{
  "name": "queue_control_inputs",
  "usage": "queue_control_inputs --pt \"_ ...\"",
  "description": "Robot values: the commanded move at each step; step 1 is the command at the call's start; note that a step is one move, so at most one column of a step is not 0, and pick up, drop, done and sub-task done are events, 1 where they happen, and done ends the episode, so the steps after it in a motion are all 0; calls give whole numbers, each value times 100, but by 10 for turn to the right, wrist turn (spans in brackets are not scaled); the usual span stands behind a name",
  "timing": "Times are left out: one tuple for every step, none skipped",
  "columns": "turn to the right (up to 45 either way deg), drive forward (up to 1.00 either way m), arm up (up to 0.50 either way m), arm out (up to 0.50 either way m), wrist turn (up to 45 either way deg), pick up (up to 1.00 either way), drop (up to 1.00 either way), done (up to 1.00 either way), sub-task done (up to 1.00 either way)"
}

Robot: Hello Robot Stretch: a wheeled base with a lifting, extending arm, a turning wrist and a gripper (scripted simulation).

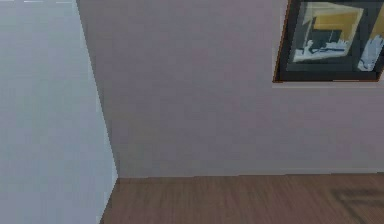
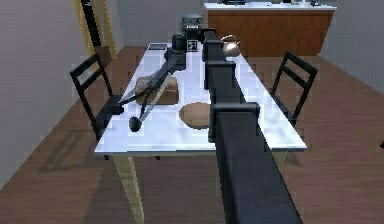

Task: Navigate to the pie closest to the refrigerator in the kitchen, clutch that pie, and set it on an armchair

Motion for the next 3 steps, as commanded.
queue_control_inputs --pt "0 0 0 0 450 0 0 0 0" --pt "0 0 0 0 450 0 0 0 0" --pt "0 0 0 0 450 0 0 0 0"
